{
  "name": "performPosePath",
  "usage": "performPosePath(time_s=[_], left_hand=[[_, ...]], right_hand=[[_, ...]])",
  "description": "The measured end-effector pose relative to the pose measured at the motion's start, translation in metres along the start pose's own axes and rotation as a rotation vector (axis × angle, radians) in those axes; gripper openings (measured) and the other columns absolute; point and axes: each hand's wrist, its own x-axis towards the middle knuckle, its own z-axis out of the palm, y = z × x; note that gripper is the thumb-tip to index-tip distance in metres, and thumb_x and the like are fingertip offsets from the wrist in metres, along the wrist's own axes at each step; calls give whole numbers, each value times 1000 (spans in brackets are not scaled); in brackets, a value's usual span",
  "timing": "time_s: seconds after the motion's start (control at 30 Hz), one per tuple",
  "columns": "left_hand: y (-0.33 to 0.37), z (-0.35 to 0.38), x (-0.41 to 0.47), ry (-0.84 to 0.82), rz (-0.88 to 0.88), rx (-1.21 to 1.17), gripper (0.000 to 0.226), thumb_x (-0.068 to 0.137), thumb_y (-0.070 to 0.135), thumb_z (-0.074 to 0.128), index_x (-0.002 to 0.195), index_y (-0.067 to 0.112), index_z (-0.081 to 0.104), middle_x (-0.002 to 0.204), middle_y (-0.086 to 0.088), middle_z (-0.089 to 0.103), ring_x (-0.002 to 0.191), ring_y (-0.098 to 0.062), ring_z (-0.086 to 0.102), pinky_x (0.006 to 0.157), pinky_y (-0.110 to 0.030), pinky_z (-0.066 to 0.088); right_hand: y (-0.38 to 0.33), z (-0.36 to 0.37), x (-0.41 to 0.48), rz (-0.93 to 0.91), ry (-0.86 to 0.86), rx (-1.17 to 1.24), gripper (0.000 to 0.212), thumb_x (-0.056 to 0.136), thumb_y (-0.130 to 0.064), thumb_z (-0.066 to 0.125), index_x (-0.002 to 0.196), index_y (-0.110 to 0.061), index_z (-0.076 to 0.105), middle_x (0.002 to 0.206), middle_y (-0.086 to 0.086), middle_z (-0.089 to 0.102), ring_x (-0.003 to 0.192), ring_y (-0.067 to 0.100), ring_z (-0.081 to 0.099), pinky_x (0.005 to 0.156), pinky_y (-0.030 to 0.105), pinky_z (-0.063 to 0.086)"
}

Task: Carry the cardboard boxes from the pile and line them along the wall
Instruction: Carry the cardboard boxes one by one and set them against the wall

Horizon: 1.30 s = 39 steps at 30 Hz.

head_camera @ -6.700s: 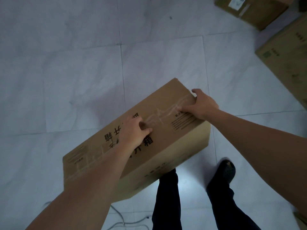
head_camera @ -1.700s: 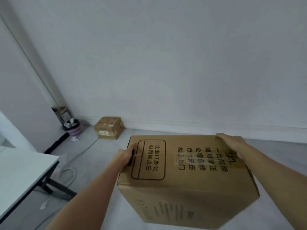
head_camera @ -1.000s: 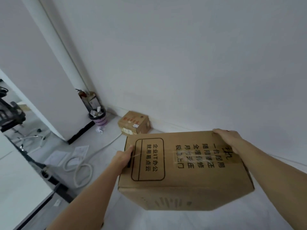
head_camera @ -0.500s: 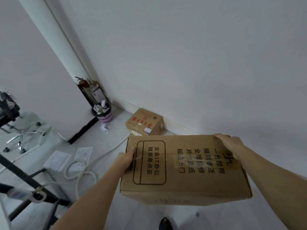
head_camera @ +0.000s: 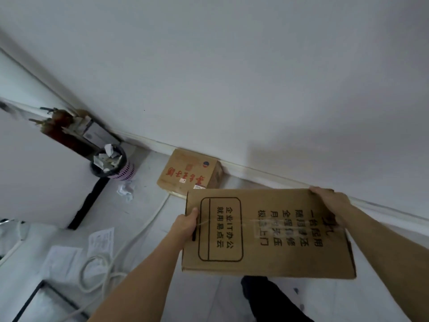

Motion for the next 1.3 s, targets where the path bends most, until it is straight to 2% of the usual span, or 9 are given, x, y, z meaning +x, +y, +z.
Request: performPosePath(time_s=[0.13,0.33,0.53,0.6,0.77,0.83,1.07,1.2,1.3], left_hand=[[48,15,65,-82,-25,43,61,97,53,44,125,1,56,114,-15,64,105,-33,60,97,-44,50],[112,34,134,-190,53,48,58,94,53,47,132,10,55,120,-11,64,111,-33,59,101,-49,48],[182,56,239,-250,161,267,75,83,70,44,129,13,57,119,-9,63,109,-32,59,102,-48,46],[198,69,268,-270,226,322,70,89,64,42,135,12,52,129,-10,60,117,-34,55,106,-43,41],[236,84,323,-219,372,484,58,94,60,43,127,13,55,120,-12,62,107,-32,59,89,-37,46],[237,82,335,-238,415,462,57,91,61,49,120,13,57,118,-10,64,105,-31,61,93,-39,48],[163,42,328,-39,334,205,97,75,77,57,146,14,36,141,-8,50,126,-30,50,104,-45,40],[127,41,311,-122,204,-144,76,70,58,76,129,20,46,123,-6,62,107,-30,63,91,-50,54],[102,53,283,-327,125,-145,54,88,36,70,131,16,43,125,-9,61,104,-32,65,84,-52,58]], right_hand=[[-16,8,57,75,17,-19,103,51,-69,82,132,-10,55,127,12,59,106,32,58,93,45,51],[-46,18,93,13,142,-119,77,80,-55,72,143,-20,43,141,11,48,123,34,49,101,49,44],[-16,59,138,176,245,-1,72,78,-57,73,135,-18,52,126,10,57,109,32,57,95,50,51],[1,79,145,224,276,36,77,76,-59,74,137,-19,49,124,6,55,109,30,55,93,48,51],[6,108,166,167,341,25,83,72,-57,78,138,-18,45,117,5,55,102,28,57,85,45,53],[6,106,171,183,343,-50,83,72,-61,75,136,-16,46,115,6,57,102,31,59,85,47,53],[30,127,150,234,287,-95,80,72,-64,74,125,-9,52,110,15,65,95,34,64,59,35,55],[55,141,118,268,233,-106,74,72,-64,73,113,-6,54,98,16,66,87,33,67,68,46,61],[75,155,86,287,154,-184,77,72,-70,68,106,-1,58,97,16,66,84,30,66,65,42,61]])
